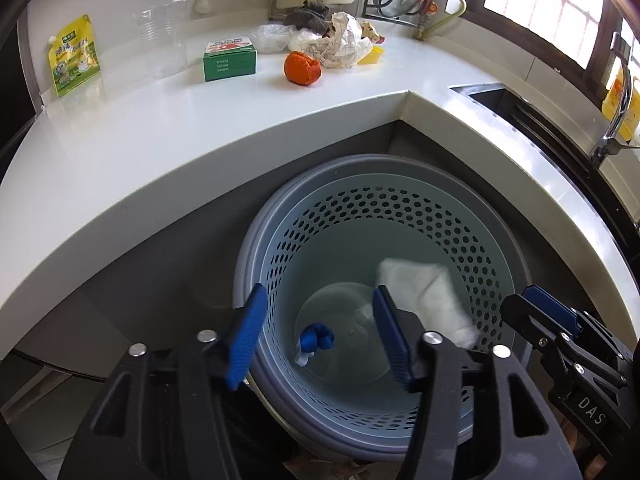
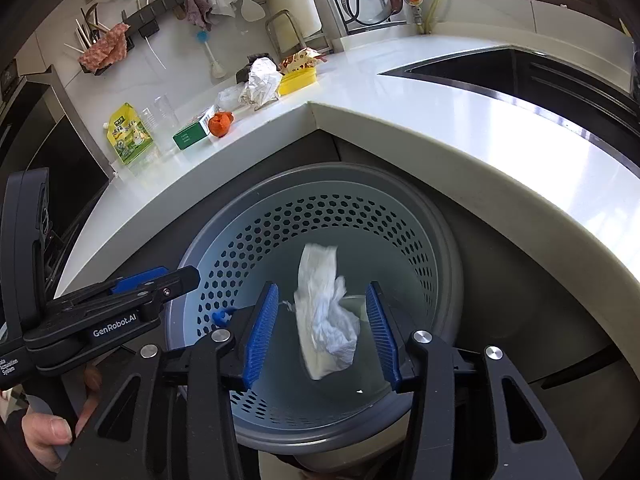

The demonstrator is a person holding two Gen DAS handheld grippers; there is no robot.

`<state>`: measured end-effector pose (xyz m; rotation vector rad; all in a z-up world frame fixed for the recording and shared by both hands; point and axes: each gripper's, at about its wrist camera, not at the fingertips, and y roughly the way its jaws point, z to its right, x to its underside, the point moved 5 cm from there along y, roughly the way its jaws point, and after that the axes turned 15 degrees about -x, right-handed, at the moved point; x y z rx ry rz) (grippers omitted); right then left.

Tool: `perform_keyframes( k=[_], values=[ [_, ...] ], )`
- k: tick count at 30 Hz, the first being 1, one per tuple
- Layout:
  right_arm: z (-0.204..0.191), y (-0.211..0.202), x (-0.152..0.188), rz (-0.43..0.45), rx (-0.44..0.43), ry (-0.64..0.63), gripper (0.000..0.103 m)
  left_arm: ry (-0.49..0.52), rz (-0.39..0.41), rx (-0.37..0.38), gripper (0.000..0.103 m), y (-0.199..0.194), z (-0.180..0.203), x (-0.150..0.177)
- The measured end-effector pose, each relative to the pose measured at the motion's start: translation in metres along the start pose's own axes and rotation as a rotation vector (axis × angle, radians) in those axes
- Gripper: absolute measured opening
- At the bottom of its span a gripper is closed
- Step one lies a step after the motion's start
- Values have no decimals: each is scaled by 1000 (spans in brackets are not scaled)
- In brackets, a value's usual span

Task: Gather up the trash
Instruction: 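Open both tools to drop the tissue and blue cloth into the basket, then move both tools back over the counter toward the orange peel and box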

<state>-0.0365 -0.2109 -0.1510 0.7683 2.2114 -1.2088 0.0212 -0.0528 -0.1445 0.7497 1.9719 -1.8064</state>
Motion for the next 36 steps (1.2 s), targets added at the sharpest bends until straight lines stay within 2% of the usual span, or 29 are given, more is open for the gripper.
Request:
perform_keyframes(
  k=[4,21,36],
  values=[
    [0,-1,0,5,-1,0,52,-2,-2,-5,58,-1,-2,0],
    [-3,-9,-4,29,4,-13,61,-29,32,-4,78,-15,-12,-6],
    [-8,-26,-12,76,43,-50,66,-62,143,-57,88,-42,-46,-21]
  ],
)
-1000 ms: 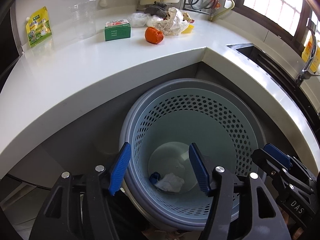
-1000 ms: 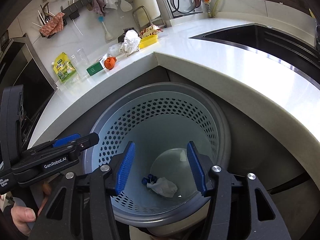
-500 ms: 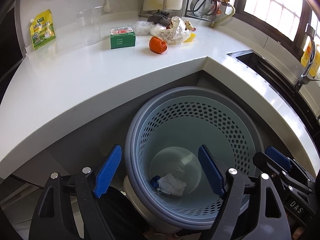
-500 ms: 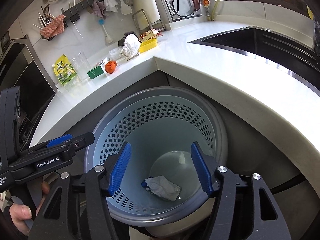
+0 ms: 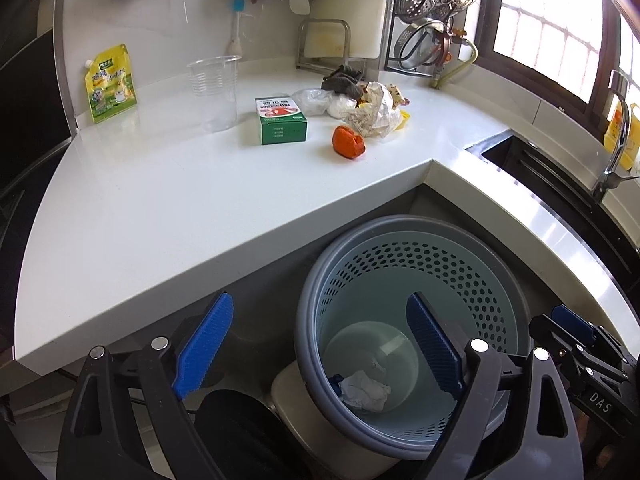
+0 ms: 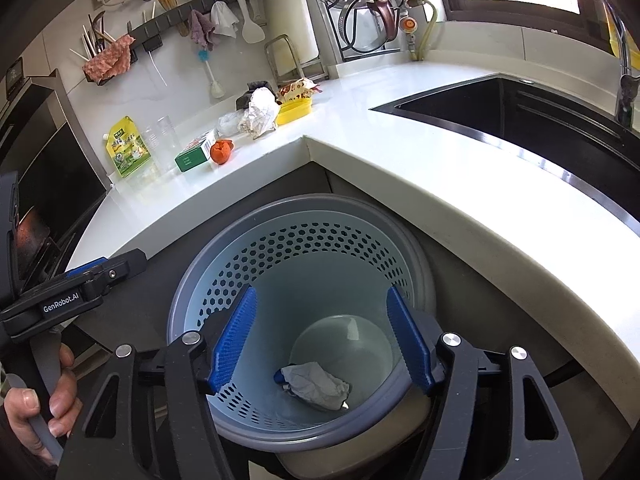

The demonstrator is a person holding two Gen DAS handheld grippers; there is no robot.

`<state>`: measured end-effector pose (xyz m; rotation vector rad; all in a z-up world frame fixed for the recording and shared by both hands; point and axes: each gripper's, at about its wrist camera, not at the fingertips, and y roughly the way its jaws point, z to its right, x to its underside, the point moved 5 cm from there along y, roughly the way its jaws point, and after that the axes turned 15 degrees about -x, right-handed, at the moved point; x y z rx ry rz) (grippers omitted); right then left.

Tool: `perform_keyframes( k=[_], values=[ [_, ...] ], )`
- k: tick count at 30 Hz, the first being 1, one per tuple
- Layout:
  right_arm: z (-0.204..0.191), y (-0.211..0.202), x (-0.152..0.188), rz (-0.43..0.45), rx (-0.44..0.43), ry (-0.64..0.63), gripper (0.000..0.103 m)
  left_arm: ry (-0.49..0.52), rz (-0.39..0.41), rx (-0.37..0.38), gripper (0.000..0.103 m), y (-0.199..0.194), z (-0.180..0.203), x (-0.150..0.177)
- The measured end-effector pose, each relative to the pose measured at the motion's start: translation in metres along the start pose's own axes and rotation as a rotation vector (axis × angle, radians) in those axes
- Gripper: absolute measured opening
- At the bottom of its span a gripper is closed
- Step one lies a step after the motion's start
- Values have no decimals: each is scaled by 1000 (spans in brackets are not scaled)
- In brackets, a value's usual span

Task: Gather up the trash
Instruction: 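Move both tools back over the counter toward the orange peel and box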

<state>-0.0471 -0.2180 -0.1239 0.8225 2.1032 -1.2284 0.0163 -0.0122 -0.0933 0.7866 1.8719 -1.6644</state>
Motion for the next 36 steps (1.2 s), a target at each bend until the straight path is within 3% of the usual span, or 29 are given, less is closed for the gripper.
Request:
perform_keyframes(
  k=[7,13,26,36],
  values=[
    [-13,4,-11,14,-2,-39,67,-23,41,-38,91,0,-20,-14],
    [-29,26,-39,36,-25,-59,67,-56,60,-64,92,11,-37,-32],
    [-66,113,-102,20,-76,-157,67,-155,118,-166,96,48,-86,-93],
    [-76,171,-121,-13,-63,-206,67,-189,78,-180,96,82,-98,-101]
  ],
)
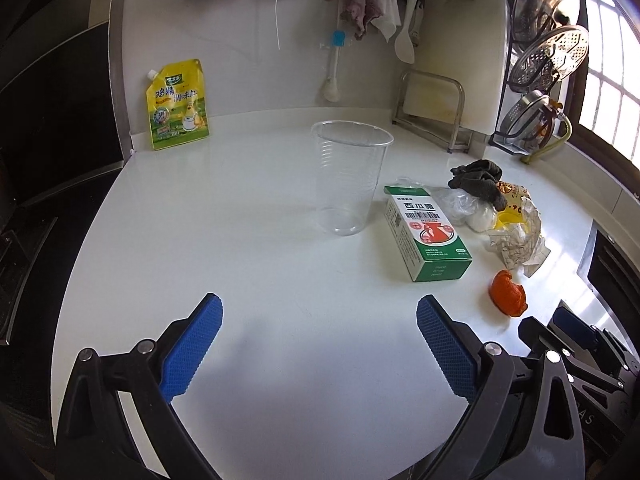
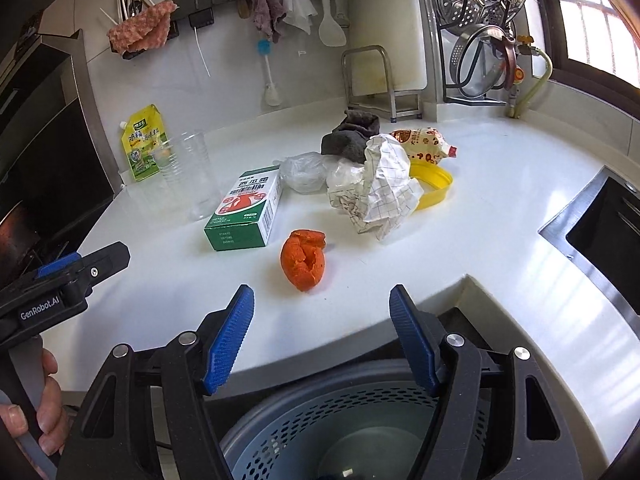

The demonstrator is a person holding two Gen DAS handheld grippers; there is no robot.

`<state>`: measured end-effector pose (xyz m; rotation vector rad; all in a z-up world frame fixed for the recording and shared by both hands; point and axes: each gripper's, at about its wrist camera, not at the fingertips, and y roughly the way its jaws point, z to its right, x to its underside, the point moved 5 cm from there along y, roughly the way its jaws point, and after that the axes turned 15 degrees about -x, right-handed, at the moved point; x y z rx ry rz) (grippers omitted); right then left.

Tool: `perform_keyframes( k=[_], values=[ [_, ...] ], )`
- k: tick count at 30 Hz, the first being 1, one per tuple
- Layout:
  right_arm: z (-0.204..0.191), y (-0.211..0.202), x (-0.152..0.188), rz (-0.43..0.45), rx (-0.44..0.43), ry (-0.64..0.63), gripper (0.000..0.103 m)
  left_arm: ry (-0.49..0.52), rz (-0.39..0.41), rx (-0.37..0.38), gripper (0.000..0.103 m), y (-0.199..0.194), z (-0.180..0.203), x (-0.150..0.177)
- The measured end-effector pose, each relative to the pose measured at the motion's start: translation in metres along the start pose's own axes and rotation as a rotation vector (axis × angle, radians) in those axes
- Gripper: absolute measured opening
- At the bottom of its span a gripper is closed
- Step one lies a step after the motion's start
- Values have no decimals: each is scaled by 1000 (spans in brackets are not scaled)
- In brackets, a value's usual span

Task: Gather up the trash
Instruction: 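Move both tools back over the counter toward the orange peel and box, then grasp the orange peel with the right tool while the left tool approaches the green box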

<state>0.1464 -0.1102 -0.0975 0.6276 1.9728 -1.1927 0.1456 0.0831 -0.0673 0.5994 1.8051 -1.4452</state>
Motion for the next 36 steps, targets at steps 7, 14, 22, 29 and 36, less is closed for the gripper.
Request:
perform_keyframes(
  k=[7,14,22,29,36],
  values=[
    [-2,26,-6,-14,41,-45,67,9,-22,-7,96,9,1,6],
    [-4,39,-13,-24,73,-87,49,9,-40,9,96,13,7,6],
    [-3,30,-11,-10,44,-100,22,30,-40,27,96,10,29,-2],
    [17,-16,4,43,46,-34,21,45,-52,50,96,11,61,-9],
    [48,-63,21,85,38,62,21,22,-118,50,96,34,93,-15]
  ],
)
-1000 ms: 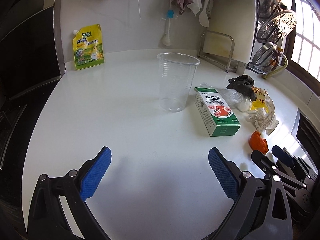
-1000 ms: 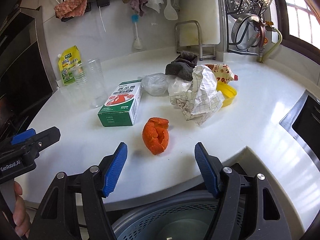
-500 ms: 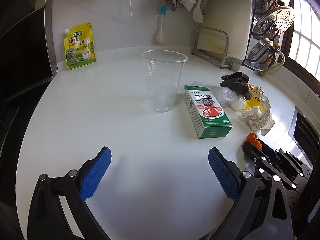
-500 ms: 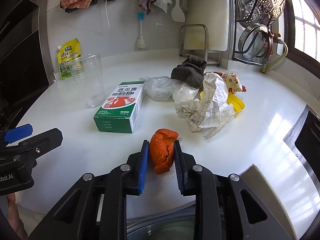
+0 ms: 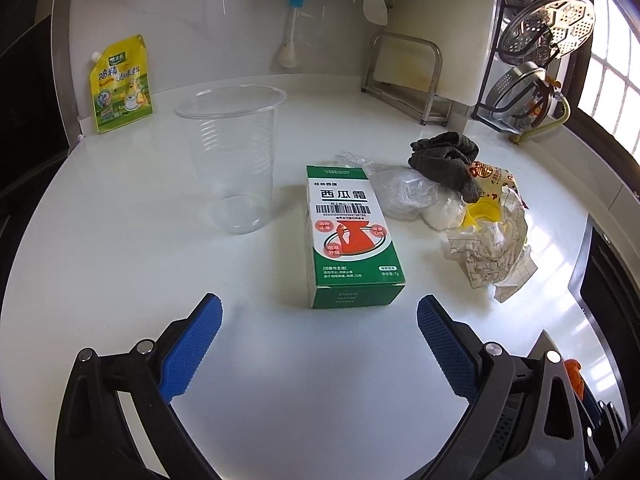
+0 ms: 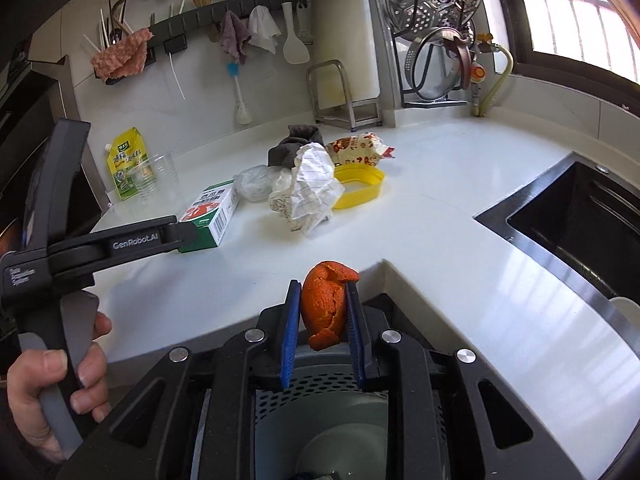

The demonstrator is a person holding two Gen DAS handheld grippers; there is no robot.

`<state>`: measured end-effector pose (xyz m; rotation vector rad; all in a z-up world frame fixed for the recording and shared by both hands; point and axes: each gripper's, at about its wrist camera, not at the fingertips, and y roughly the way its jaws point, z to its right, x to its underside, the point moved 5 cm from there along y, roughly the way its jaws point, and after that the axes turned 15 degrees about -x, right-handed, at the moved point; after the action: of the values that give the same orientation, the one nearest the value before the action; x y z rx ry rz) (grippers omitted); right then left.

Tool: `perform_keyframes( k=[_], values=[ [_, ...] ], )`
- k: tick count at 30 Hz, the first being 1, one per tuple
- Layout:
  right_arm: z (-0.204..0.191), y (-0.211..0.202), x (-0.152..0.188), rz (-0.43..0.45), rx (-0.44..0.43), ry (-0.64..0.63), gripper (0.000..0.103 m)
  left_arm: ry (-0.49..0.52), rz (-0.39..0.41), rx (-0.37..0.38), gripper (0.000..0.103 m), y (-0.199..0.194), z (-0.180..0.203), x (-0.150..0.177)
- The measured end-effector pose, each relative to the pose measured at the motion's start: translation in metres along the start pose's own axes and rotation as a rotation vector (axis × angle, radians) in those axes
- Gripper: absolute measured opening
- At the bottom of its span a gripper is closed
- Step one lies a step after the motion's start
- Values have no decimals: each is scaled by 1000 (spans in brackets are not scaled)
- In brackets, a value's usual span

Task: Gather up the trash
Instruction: 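Grasp the orange peel with the right tool while the left tool approaches the green box, then carry the orange peel over the basket while the left tool grasps and lifts the green box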

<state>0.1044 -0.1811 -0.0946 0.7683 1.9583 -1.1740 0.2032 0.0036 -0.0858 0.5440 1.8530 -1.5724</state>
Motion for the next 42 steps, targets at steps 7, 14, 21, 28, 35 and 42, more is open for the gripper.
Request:
perform_keyframes(
  k=[7,14,21,28,35,42],
  values=[
    [28,-25,1,46,-25,86,21,48,-53,-31,96,19,29,-5],
    [37,-35,3,67,-42,105,21,63,-78,-87,96,33,37,-13],
    [41,-42,3,86,-49,119,21,49,-92,-121,88,37,41,-19],
    [45,-47,5,93,-46,131,22,35,-67,-97,53,29,38,-21],
    [41,-52,10,84,-52,135,22,17,-40,-77,53,8,25,-10],
    [24,-64,14,77,-47,112,21,50,32,-70,53,-37,9,3]
  ],
)
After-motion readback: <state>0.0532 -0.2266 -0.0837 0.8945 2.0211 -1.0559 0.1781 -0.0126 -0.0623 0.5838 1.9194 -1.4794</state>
